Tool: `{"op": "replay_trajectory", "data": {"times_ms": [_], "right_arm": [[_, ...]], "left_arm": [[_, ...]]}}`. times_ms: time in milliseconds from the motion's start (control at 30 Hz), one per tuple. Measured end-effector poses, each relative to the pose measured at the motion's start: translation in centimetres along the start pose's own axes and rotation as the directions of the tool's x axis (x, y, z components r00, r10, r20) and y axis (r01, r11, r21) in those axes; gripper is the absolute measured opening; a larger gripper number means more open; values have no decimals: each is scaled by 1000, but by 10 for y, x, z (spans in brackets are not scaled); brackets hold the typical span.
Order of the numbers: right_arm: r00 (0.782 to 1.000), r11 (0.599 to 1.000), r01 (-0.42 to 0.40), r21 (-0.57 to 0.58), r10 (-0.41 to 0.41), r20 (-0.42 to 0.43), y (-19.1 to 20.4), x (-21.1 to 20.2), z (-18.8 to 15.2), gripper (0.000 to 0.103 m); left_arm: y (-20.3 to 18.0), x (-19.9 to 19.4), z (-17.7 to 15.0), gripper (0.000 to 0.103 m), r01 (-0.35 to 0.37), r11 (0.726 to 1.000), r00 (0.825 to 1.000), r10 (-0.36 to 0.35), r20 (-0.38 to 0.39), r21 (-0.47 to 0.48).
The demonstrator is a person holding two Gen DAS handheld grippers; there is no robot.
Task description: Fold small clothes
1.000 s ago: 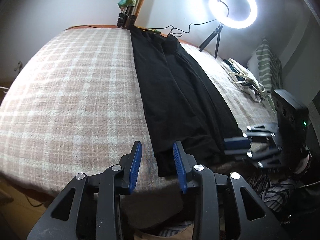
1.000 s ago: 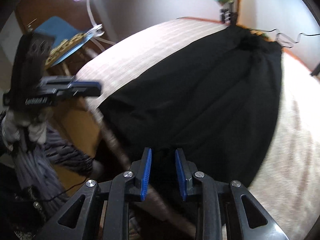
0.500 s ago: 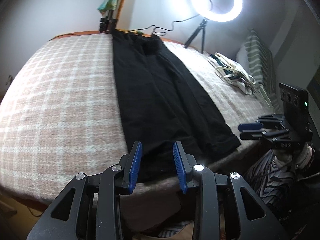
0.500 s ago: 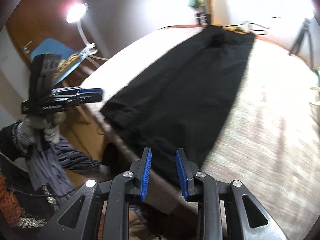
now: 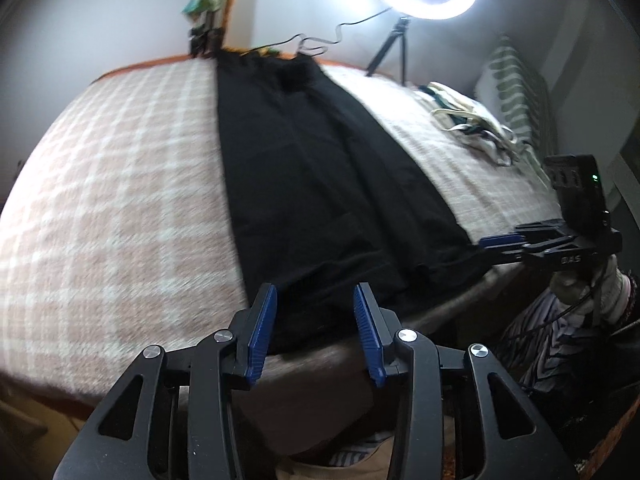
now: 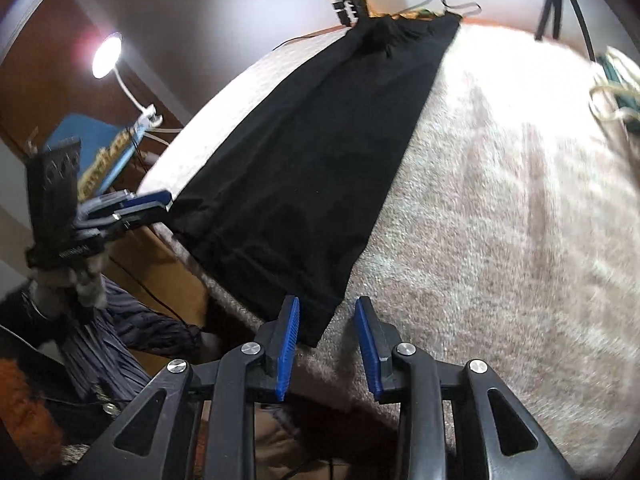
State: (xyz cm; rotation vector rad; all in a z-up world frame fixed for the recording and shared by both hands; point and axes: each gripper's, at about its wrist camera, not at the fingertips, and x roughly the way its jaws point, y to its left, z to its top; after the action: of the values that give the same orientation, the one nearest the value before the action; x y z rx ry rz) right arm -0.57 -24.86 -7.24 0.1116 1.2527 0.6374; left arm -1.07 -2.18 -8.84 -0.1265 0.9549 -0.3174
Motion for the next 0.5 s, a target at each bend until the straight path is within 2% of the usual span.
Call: {"op": "replay_trajectory", "data": {"times_ms": [200, 333, 500], "right_arm": [[998, 997, -70, 33, 70, -8, -4, 1, -2, 31], [995, 995, -95, 29, 95, -18, 3, 6, -3, 30], [995, 995, -96, 24, 96, -20, 12, 12, 0, 26]], "left_arm": [[22, 0, -7, 39, 7, 996, 999, -10, -31, -92], [25, 7, -14, 39, 40, 992, 997, -48, -67, -119], [26, 7, -15, 36, 63, 989, 996, -71, -57, -131]]}}
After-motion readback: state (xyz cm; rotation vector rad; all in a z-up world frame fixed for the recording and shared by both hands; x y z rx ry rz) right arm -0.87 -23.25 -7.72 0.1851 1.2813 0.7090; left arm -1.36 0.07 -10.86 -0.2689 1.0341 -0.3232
